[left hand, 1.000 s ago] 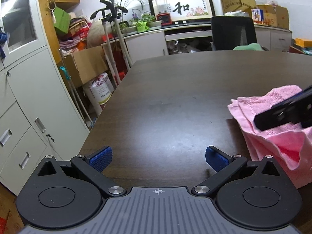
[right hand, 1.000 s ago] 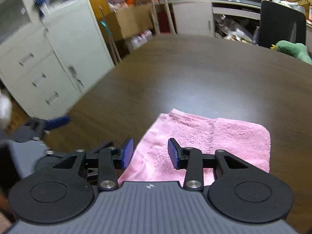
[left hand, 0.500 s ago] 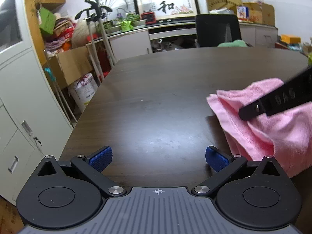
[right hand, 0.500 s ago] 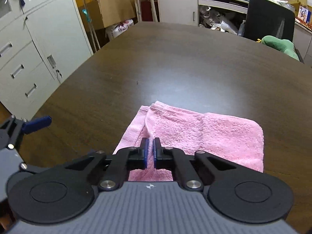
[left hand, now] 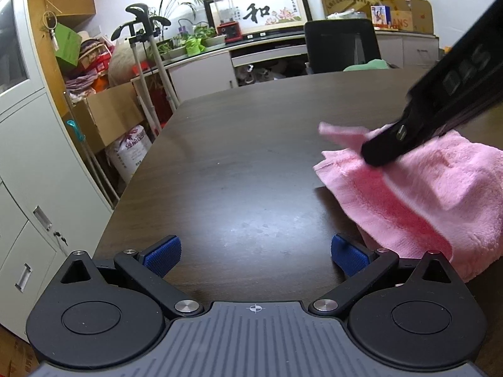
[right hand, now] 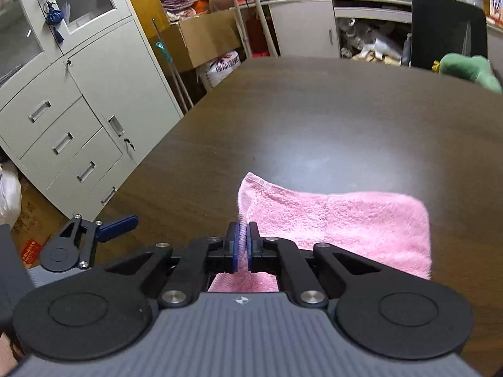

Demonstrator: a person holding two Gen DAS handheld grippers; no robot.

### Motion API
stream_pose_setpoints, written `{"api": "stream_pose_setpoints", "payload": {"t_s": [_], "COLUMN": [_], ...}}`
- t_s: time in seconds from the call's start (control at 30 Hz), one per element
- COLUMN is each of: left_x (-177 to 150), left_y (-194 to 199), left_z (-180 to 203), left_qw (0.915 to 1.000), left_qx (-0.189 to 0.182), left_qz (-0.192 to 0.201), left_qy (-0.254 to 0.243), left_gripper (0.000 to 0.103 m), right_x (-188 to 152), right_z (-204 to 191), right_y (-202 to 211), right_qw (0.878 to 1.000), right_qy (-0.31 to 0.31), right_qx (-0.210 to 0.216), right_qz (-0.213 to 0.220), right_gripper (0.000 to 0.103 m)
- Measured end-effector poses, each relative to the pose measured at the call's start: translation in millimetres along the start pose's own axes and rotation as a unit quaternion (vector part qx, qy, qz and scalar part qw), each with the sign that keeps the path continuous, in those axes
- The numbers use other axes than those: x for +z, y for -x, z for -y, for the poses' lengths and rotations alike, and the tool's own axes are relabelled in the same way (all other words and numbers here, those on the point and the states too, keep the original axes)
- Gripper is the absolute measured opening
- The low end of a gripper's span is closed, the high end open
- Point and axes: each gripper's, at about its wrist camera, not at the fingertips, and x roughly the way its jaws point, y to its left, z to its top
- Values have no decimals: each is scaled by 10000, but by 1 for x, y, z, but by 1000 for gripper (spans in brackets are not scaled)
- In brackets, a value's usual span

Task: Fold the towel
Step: 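Pinch an edge of the folded pink towel with the right tool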

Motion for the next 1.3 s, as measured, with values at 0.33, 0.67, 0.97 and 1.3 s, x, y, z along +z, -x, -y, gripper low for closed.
{"api": "stream_pose_setpoints", "payload": {"t_s": [0.33,0.67,0.97,1.3], "left_x": [-1,0,1,2], "left_y": [1,-1,-1,2], "left_z": [5,-4,-15,-32], "left_qw": [9999,10000,9992,9968], "left_qx": [67,18,33,188], "left_qz": [85,-28,-126,-144], "left_qy": [-103,86,375,765], "left_gripper": [103,103,103,103], "right_x": [-7,-36,-99,-116], "right_z": [18,18,-9,-57], "right_y": [-16,73,90,40], "right_qw": [9979,9910,9285,8864], "right_qy": [-167,898,3535,4471], "right_qx": [543,743,-641,-910], "right_qz": [-303,659,935,777], "right_gripper": [27,44,53,44]}}
